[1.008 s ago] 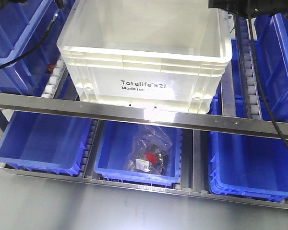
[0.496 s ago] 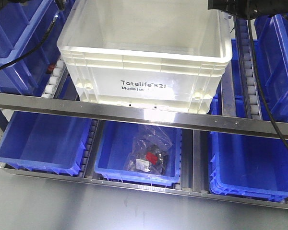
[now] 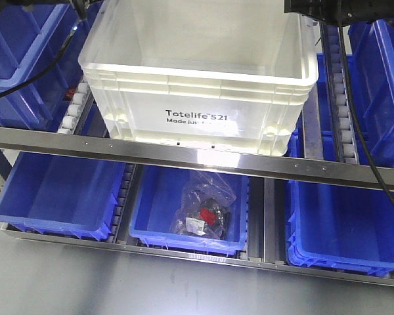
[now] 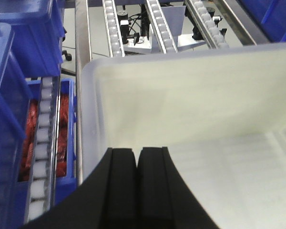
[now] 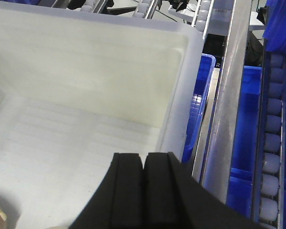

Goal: Place moving items into box and shelve
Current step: 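Open both grippers and release the tote on the shelf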

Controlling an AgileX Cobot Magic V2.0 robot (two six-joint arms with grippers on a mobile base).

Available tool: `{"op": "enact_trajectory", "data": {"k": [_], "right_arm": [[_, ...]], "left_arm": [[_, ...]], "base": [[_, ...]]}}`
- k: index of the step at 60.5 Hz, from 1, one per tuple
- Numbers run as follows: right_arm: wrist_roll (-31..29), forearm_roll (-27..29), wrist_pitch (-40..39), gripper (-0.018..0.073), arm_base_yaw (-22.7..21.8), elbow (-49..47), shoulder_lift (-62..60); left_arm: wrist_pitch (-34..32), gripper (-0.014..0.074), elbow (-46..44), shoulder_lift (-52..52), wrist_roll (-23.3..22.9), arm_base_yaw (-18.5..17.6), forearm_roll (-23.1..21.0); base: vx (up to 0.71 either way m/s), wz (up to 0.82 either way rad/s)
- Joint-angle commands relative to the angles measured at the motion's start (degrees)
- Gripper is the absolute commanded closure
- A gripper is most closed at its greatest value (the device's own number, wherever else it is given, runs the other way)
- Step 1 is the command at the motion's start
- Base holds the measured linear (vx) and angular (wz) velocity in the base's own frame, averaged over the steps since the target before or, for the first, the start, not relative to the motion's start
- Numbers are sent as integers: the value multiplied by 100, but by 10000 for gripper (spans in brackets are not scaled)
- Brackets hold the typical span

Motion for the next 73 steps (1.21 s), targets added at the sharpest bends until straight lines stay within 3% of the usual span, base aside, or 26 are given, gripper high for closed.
{"op": "enact_trajectory", "data": {"k": [1,17,24,38,47,56,73], "right_arm": [[-40,-21,-398,568,-15,-192,-331],[-40,-21,-398,568,-15,-192,-331],[-40,-21,-398,568,-15,-192,-331],[-40,-21,-398,568,-15,-192,-331],[-40,-21,-393,568,-15,-192,-331],[-40,-21,-393,568,-15,-192,-331],[-40,-21,-393,568,-15,-192,-331]], "left_arm": [[-846,603,386,-794,3,-17,47],[-3789,603,3816,-2706,-3,-17,53],[-4390,603,5352,-3748,275,-11,80],[-4359,603,7232,-5917,428,-11,74],[-3796,603,7980,-7444,540,42,74],[-2974,603,8697,-8672,546,279,74],[-2764,603,10150,-10284,313,1016,-144]], "base": [[0,0],[0,0],[0,0],[0,0],[0,0],[0,0],[0,0]]}}
